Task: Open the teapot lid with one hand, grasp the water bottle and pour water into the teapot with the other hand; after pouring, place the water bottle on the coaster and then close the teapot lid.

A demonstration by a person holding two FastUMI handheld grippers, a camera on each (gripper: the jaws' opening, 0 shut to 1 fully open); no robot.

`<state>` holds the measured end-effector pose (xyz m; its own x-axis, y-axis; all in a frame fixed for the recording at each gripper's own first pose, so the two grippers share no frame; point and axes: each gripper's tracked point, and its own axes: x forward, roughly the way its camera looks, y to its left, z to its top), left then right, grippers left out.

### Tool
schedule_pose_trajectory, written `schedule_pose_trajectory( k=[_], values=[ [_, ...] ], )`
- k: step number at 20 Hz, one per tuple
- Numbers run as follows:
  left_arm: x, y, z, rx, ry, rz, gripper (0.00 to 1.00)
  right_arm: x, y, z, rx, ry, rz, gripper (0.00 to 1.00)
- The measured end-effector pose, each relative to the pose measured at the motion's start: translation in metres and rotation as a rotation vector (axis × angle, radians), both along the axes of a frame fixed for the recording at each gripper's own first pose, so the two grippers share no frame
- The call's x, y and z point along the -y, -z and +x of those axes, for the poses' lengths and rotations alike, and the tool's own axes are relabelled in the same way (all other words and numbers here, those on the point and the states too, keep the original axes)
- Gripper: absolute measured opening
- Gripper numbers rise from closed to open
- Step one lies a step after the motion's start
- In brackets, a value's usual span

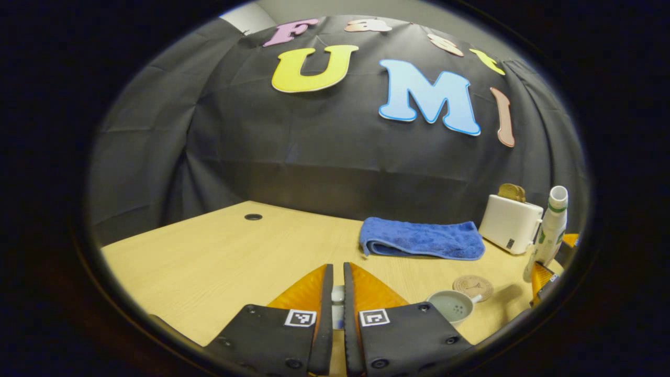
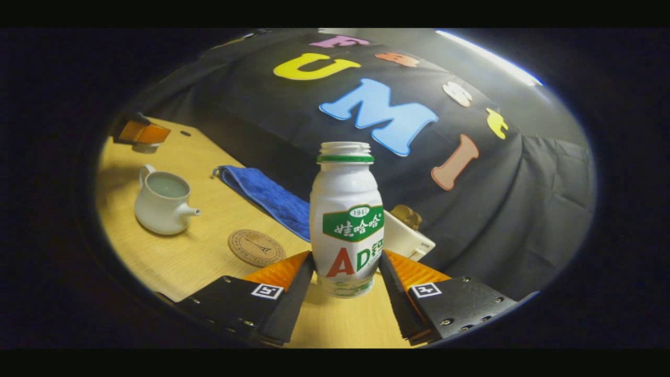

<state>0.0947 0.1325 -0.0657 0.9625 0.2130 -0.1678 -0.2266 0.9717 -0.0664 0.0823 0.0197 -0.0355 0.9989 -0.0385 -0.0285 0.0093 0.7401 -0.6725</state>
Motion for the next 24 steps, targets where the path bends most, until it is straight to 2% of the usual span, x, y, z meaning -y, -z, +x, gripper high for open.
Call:
schedule_pose_trajectory(
  k=[4,5,8,9,11,12,14,15,16,19,20,23,24],
  values=[
    [-0.007,0.001,0.000,-0.013,-0.020,0.023,0.20,-0.013,-0.012,0.007,0.068,-0.023,-0.207,0.74],
    [-0.008,0.001,0.000,-0.013,-0.023,0.024,0.17,-0.016,-0.016,0.007,0.092,-0.024,-0.267,0.74],
    [-0.012,0.001,-0.002,-0.012,-0.035,0.033,0.17,-0.025,-0.024,0.011,0.140,-0.039,-0.412,0.74],
    [-0.013,0.000,-0.002,-0.011,-0.037,0.031,0.20,-0.028,-0.025,0.014,0.145,-0.049,-0.444,0.74],
    [-0.015,-0.001,-0.003,-0.008,-0.041,0.025,0.17,-0.033,-0.024,0.020,0.149,-0.067,-0.509,0.74],
    [-0.017,0.000,-0.003,-0.009,-0.045,0.024,0.20,-0.033,-0.026,0.018,0.156,-0.073,-0.541,0.74],
    [-0.021,0.001,-0.003,-0.013,-0.055,0.028,0.20,-0.037,-0.028,0.018,0.169,-0.086,-0.603,0.74],
    [-0.023,0.001,-0.004,-0.013,-0.059,0.029,0.17,-0.041,-0.028,0.020,0.177,-0.095,-0.632,0.74],
    [-0.024,0.001,-0.004,-0.013,-0.061,0.027,0.20,-0.043,-0.029,0.021,0.187,-0.105,-0.661,0.74],
    [-0.025,0.003,-0.005,-0.013,-0.063,0.021,0.20,-0.049,-0.032,0.018,0.212,-0.135,-0.743,0.74],
    [-0.025,0.002,-0.005,-0.014,-0.064,0.019,0.17,-0.051,-0.032,0.016,0.217,-0.144,-0.766,0.73],
    [-0.026,0.003,-0.004,-0.018,-0.065,0.010,0.17,-0.053,-0.032,0.016,0.223,-0.171,-0.836,0.74],
    [-0.025,0.005,-0.005,-0.019,-0.064,0.007,0.13,-0.053,-0.031,0.015,0.223,-0.182,-0.861,0.74]
  ],
)
